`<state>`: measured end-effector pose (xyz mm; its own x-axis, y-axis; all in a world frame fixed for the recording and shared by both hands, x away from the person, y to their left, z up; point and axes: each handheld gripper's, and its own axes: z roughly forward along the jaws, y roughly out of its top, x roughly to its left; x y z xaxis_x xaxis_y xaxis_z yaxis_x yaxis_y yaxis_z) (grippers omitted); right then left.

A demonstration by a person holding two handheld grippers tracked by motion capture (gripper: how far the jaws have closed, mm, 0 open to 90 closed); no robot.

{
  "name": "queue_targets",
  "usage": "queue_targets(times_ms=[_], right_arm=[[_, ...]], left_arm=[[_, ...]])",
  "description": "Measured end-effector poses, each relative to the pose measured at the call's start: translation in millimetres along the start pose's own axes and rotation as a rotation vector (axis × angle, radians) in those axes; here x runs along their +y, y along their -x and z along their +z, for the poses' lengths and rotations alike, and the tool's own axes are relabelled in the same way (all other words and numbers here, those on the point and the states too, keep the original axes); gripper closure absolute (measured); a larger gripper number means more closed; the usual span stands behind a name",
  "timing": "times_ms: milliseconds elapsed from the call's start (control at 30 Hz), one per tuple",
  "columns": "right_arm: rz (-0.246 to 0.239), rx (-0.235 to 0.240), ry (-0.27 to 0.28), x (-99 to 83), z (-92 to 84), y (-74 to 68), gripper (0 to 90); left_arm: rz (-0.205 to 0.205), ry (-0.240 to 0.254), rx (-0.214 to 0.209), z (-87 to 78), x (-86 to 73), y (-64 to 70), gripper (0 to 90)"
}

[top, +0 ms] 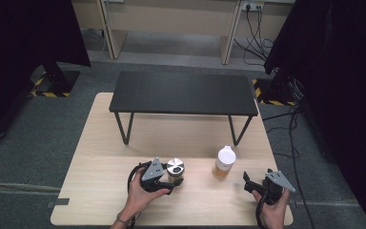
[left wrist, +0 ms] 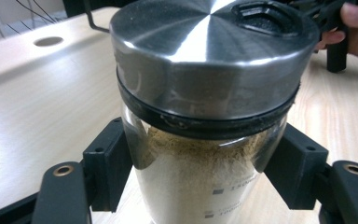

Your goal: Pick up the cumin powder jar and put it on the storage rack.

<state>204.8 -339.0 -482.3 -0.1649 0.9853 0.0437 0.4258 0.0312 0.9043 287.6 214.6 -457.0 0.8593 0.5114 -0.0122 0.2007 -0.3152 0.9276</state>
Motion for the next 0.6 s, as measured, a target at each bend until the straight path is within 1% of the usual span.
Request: queue_targets(times_ms=[100,233,400,500,533,600], right_arm=[[0.0,-0.002,0.0,0.0,0.0,-0.2,0.8],[0.003,-0.001,0.0,0.0,0.1,0.2,0.8],[0.005,0.001,-0.002,0.3,0.2,0.7,0.8],[0.009,0.003,-0.001,0.2,0.2,1.4,0.8],[0.01,0.004,-0.003,0.5,0.3,1.5,0.8],[0.008,0.003,-0.004,0.8,0.5,1.3,0.8]], left_arm=[[0.004,-0.008,0.011,-13.1,2.9,3.6,30.2],[-0.004,-0.008,0.033,-31.5,3.3,9.2,30.2],[0.006,-0.02,0.062,-51.5,8.7,15.2,30.2],[0.008,-0.008,0.071,-62.6,11.1,17.9,30.2],[0.008,-0.003,0.08,-68.7,12.9,19.8,30.2],[-0.001,-0.001,0.089,-73.4,14.7,21.5,30.2]])
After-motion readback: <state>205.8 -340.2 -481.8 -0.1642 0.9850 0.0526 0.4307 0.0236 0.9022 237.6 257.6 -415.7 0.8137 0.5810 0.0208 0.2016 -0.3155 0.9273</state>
